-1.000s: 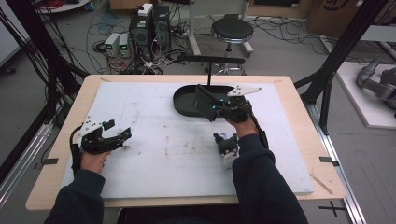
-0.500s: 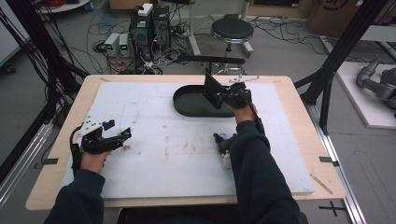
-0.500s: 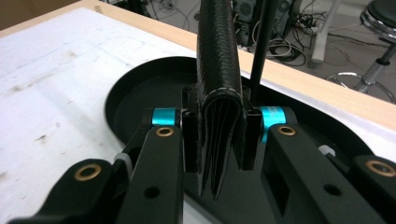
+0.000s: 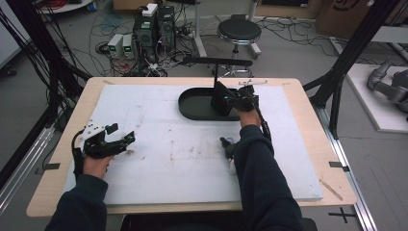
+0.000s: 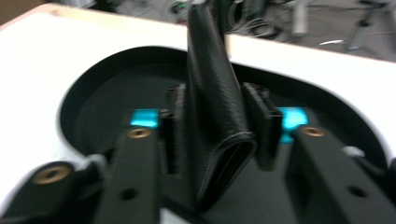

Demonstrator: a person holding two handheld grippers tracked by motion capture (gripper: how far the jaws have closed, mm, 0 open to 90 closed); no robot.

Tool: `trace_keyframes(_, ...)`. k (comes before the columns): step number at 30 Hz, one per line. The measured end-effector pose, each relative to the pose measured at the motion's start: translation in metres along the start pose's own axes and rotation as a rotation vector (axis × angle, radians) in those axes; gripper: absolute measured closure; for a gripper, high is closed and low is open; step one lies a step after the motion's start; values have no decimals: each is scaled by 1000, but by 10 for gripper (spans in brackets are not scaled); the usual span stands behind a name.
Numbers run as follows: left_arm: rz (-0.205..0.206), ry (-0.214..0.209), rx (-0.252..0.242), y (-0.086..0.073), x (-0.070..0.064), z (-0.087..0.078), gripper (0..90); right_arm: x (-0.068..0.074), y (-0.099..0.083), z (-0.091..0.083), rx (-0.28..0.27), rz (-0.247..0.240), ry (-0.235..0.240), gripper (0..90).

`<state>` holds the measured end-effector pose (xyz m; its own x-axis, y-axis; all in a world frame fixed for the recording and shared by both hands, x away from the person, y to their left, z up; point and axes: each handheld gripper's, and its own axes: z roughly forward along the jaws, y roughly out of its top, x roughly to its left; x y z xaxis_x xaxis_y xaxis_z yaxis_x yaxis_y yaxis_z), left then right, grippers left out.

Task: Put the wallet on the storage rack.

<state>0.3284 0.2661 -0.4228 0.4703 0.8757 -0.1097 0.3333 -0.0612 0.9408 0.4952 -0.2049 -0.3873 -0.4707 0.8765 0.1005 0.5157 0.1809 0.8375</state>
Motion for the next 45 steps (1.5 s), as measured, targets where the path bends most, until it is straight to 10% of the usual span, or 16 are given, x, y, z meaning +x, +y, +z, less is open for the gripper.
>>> trace_keyframes(5,2,-1,1,0,-1,0,215,-7,-1,-5,79,-68,-115,662)
trace_keyframes(12,3,0,2,0,0,0,215,-13,-5,-1,142,-13,-175,650)
trace_keyframes(17,4,-1,2,0,0,0,215,-11,-8,6,163,-18,-131,601)
trace_keyframes(22,2,1,3,0,0,0,215,-6,-6,1,159,-82,-142,320)
trace_keyframes(35,-18,18,-17,0,1,-1,213,-3,-34,-101,59,-164,18,219)
trace_keyframes(45,-8,16,2,0,0,0,213,8,-79,-123,62,-233,11,238)
